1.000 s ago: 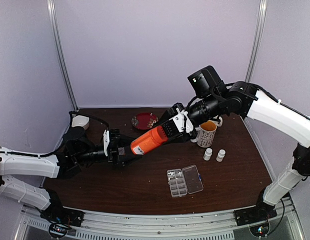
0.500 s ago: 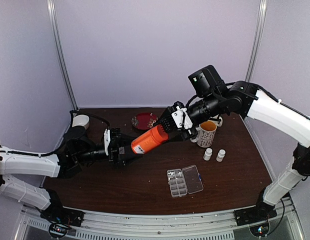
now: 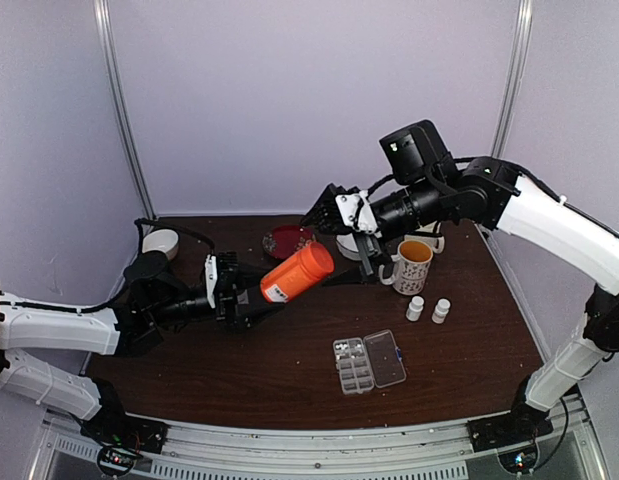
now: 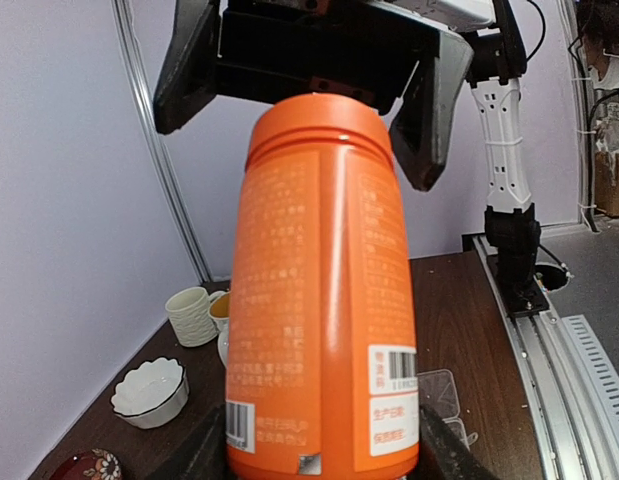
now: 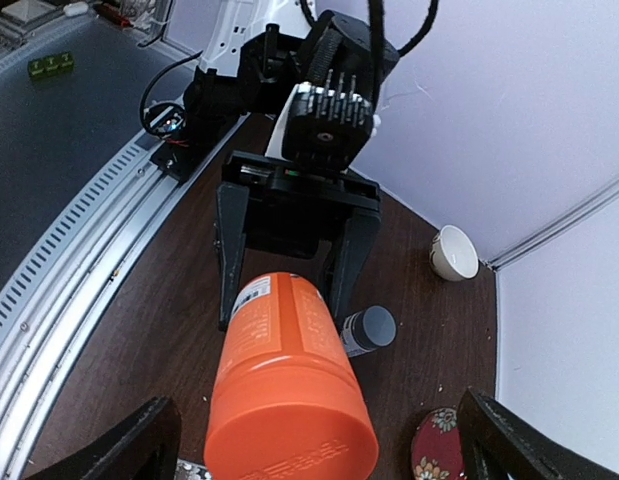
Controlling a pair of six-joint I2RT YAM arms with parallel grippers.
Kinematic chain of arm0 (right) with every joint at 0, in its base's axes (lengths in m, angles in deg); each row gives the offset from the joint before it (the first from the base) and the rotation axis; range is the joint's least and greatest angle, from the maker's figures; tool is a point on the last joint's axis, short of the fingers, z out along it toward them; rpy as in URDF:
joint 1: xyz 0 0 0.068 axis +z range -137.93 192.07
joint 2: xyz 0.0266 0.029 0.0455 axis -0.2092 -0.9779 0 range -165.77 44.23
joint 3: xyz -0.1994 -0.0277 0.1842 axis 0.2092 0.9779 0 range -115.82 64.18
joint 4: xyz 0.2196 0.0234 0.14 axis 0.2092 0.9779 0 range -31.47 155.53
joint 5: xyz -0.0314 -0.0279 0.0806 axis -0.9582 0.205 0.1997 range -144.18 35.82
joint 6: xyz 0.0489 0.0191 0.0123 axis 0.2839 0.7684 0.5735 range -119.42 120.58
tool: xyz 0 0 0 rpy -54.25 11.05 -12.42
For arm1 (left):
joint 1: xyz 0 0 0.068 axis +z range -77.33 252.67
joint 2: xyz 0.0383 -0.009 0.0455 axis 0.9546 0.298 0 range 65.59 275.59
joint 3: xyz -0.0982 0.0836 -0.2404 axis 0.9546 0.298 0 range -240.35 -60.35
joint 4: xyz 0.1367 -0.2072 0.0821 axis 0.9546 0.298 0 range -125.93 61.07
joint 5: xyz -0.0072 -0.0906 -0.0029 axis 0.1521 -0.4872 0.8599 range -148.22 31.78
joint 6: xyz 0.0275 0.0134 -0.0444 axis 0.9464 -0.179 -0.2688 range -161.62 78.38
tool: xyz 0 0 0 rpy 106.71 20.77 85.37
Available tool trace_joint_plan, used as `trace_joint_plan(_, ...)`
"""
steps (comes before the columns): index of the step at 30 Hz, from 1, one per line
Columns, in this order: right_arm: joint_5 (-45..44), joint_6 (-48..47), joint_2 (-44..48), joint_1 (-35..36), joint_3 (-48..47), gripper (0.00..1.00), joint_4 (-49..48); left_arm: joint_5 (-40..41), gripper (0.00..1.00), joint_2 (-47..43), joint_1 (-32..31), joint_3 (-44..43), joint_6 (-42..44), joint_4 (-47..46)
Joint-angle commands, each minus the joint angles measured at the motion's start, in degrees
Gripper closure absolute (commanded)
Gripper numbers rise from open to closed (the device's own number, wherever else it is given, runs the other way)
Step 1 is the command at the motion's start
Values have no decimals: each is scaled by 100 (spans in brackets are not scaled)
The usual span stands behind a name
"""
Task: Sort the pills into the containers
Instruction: Unscrew the lid of the pill bottle.
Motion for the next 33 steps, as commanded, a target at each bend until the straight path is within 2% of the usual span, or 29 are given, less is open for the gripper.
trace_joint_plan(1, -152, 1384, 197, -26, -154, 0, -365, 84, 100, -153, 8, 27, 62, -301)
trace_joint_plan(10, -618, 5148, 730, -24, 305, 0, -846, 365, 100, -363, 8, 58, 456, 39)
trace_joint_plan(15, -1019, 6478, 763, -40, 141, 0, -242, 393, 100, -369, 8, 45, 579, 36)
trace_joint_plan(20, -936, 7862, 1046, -376, 573, 0, -342, 423, 100, -344, 8, 8, 669, 39)
trace_joint_plan(27, -824, 8463, 1077, -407, 747, 0, -227, 432, 100, -282, 8, -71, 719, 52)
trace_joint_plan(33, -863, 8673, 654, -156, 327, 2, 111, 427, 100, -256, 10, -151, 868, 214)
